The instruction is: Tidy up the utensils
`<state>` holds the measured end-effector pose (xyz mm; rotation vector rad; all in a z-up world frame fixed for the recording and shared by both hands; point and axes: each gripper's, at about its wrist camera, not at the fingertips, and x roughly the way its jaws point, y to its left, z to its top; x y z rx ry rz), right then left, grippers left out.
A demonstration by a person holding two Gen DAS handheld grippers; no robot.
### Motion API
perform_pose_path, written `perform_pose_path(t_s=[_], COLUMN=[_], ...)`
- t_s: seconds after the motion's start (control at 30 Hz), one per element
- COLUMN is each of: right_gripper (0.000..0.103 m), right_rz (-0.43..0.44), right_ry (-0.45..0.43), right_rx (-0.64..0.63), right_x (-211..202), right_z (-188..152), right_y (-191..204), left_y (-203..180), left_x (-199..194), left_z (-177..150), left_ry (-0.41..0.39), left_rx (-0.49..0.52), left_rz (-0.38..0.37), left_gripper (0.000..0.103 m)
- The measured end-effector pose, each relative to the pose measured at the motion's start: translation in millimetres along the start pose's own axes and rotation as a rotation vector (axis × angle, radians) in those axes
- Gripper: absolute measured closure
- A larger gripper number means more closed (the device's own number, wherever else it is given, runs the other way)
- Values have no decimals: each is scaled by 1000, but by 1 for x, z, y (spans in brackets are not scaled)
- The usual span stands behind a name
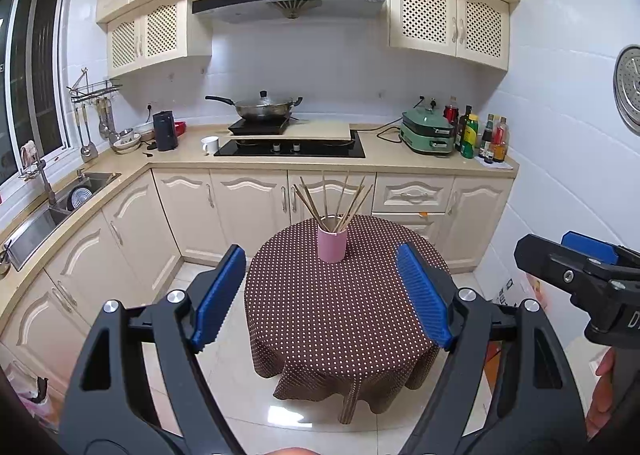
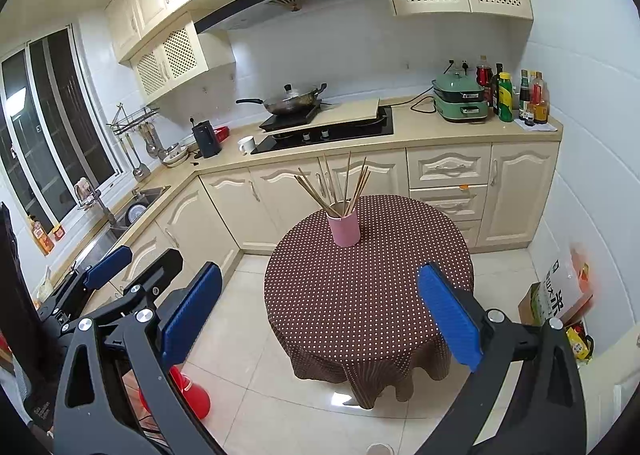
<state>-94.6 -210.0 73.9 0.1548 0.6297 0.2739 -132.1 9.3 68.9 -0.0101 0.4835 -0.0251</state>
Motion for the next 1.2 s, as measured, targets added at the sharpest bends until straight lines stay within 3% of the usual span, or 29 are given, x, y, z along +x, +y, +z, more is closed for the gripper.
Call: perform_pose_path(t_s=[1.2], right_gripper=[8], right_rz=[-9], right_ry=[37], right_rx=[24], right_x=[19], right_z=[-3], right_y=[-7], left_y=[-5], left_x=[12], left_z=[2], left_ry=[6], left_rx=[-4], left_rz=[-8], left_gripper=[25])
